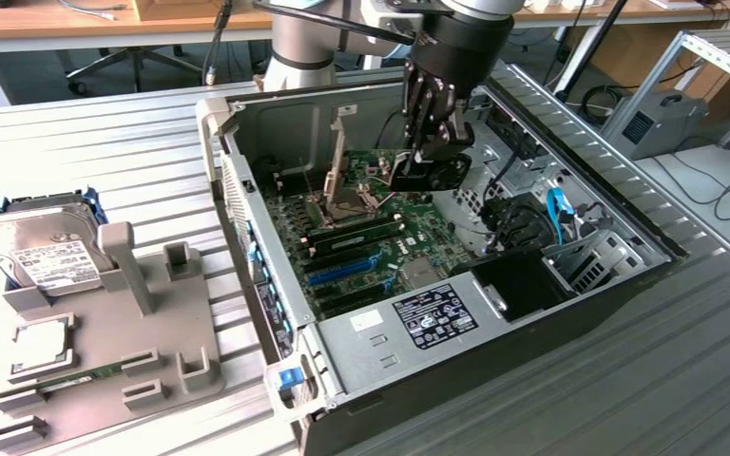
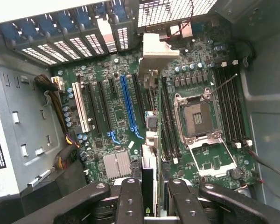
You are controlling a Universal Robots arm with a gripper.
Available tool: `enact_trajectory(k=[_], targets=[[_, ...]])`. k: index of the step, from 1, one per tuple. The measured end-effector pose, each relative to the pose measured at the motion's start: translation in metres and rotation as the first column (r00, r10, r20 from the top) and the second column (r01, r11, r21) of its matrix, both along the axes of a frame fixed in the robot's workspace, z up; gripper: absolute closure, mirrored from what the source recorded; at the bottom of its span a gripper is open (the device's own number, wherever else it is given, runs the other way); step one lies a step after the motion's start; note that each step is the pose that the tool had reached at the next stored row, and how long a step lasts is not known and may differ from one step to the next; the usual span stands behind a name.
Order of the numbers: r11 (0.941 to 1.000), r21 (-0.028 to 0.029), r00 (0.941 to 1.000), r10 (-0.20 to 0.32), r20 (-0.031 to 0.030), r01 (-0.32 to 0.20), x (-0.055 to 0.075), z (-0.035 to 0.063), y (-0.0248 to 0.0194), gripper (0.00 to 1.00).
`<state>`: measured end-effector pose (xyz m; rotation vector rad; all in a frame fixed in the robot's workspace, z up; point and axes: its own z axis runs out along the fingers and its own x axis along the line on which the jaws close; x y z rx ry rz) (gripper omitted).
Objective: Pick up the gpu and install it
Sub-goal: 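Insert the gpu into the slot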
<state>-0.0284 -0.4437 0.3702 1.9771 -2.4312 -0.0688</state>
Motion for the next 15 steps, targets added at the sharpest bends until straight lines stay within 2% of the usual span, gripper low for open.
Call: enact_trajectory(k=[15], targets=[[0.9995,0.0000,0.9995,0.033,0.0000,-0.033,0.0001,-0.0001,0.0000,0.74]])
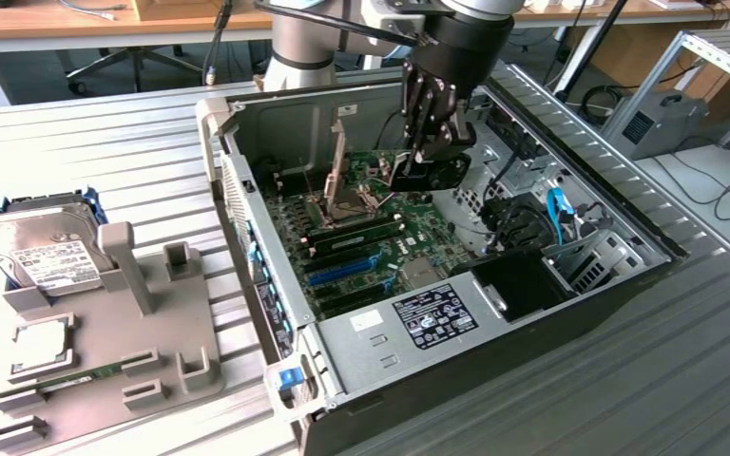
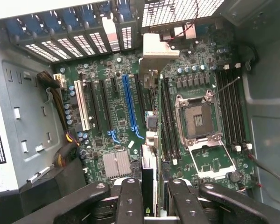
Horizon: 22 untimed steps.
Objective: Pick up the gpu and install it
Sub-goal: 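Insert the gpu into the slot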
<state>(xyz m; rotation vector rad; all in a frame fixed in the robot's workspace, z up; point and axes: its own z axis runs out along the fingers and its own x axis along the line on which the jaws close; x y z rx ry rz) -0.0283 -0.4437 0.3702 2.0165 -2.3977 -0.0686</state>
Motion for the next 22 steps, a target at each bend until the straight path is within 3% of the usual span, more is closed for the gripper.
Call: enact_trajectory(k=[22], targets=[[0.9992,-0.0001,0.9992,0.041,0.0000,-0.041,0.0002,0.0000,0.0000,0.74]])
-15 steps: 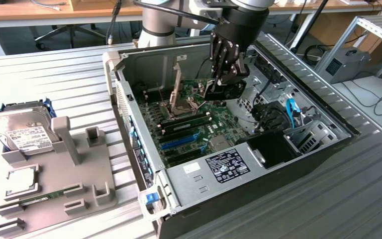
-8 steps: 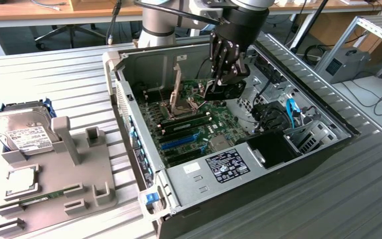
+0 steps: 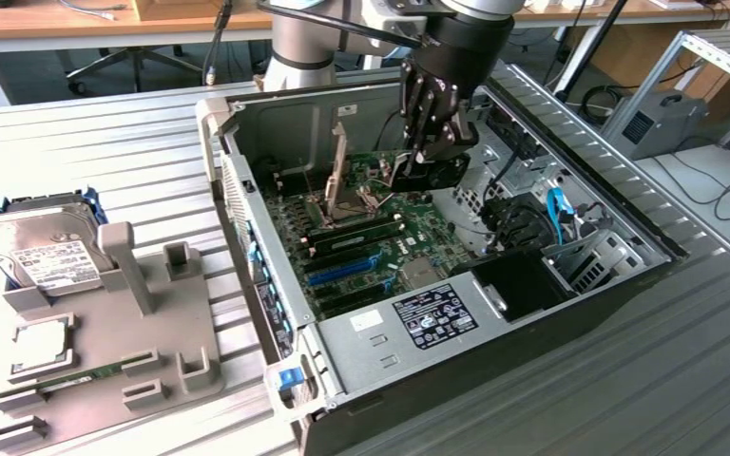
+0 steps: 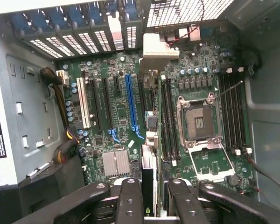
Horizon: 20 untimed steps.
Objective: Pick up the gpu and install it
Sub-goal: 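Insert the gpu into the slot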
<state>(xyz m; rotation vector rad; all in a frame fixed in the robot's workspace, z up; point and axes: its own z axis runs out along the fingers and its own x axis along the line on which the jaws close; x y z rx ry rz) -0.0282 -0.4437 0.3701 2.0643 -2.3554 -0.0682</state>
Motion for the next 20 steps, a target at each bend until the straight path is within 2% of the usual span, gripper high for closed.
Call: enact_trajectory(k=[20], targets=[[0.9986,0.0001,0.9986,0.052,0.0000,-0.052,0.0001,-0.0001,0.0000,0.74]])
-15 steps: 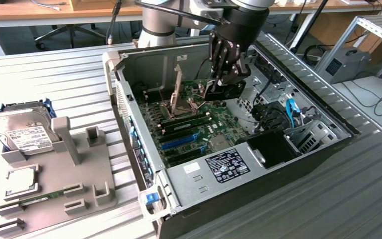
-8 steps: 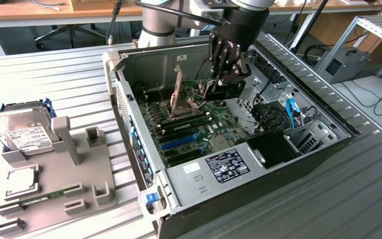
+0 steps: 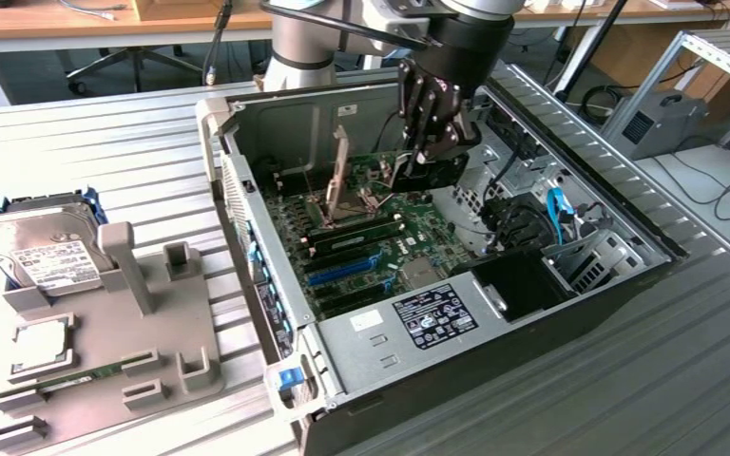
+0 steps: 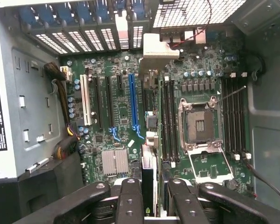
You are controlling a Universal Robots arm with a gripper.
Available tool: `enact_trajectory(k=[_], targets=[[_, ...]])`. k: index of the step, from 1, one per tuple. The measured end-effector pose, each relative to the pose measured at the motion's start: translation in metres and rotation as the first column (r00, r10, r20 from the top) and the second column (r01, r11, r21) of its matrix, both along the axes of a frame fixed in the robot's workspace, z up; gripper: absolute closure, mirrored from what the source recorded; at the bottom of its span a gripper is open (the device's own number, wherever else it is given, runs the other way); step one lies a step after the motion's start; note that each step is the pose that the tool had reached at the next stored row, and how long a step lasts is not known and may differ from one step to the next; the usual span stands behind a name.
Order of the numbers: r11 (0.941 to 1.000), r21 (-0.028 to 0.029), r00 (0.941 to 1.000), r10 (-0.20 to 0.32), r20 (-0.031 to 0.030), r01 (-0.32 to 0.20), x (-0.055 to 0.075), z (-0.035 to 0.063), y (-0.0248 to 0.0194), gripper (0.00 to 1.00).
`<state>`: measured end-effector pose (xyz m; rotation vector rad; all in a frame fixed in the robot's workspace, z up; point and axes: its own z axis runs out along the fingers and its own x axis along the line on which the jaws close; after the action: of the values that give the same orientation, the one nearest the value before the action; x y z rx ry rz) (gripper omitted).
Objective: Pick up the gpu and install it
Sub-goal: 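Insert the gpu into the slot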
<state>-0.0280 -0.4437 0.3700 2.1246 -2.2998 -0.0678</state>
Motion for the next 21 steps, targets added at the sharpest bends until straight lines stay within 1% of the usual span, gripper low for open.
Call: enact_trajectory(k=[8,12,13,15,18,19,21], targets=[[0.9996,0.0000,0.9996,0.030,0.0000,-0.030,0.0000,0.0000,0.0000,0.74],[0.9984,0.0000,0.9984,0.057,0.0000,-0.057,0.0000,0.0000,0.0000,0.74],[0.9981,0.0009,0.9981,0.061,-0.0001,-0.061,0.0000,0.0000,0.0000,0.74],[0.9976,0.0085,0.9976,0.069,0.0005,-0.069,0.0001,0.0000,0.0000,0.74],[0.9961,0.0262,0.9964,0.085,0.0019,-0.085,0.0001,0.0000,0.0000,0.74],[0.9955,0.0296,0.9959,0.090,0.0021,-0.090,0.0001,0.0001,0.0000,0.74],[0.9936,0.0302,0.9940,0.109,0.0023,-0.109,0.0002,0.0000,0.0000,0.74]])
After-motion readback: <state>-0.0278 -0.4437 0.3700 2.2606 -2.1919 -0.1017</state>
